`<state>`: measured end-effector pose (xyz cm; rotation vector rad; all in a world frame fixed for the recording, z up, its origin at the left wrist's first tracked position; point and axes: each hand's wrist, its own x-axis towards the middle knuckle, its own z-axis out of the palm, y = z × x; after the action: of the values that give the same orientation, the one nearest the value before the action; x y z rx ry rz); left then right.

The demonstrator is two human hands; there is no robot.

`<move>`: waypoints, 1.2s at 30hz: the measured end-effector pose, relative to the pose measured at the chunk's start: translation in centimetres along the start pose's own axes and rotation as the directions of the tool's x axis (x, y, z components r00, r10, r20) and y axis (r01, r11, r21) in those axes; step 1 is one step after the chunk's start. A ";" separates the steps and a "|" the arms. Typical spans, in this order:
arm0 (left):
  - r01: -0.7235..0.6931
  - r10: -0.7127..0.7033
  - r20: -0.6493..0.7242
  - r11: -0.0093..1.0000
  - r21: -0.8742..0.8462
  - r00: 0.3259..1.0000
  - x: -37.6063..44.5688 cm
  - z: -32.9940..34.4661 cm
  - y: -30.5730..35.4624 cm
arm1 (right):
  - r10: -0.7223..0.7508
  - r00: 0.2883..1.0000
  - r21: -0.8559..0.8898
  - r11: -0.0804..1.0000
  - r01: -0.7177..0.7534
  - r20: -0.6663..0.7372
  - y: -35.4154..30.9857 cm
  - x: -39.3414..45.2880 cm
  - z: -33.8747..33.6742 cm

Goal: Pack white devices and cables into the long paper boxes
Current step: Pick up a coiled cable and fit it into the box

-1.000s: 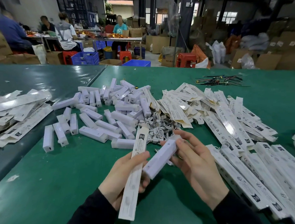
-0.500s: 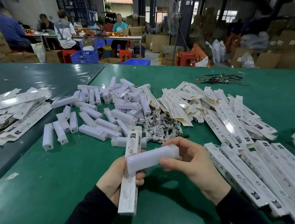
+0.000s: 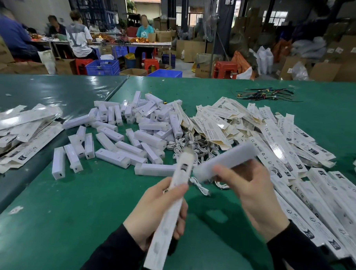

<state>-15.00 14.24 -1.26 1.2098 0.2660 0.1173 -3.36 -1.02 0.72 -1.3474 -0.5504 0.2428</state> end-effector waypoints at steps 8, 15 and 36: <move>0.077 -0.099 0.261 0.993 0.094 0.960 -0.6 0.8 -0.2 | -0.094 0.956 0.229 0.960 0.161 -0.279 0.6 0.6 -0.1; 0.073 -0.097 0.251 0.992 0.105 0.963 -0.6 0.6 -0.1 | -0.194 0.974 0.034 0.979 0.199 -0.117 0.7 0.4 -0.2; 0.109 -0.132 0.234 0.988 0.108 0.963 -0.4 0.2 -0.1 | -0.053 0.987 -0.137 0.988 0.074 0.155 1.6 -0.2 1.0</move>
<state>-15.36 13.93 -1.26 1.2843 0.1330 -0.1499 -3.82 0.04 -0.72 -1.4545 -0.7484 0.2581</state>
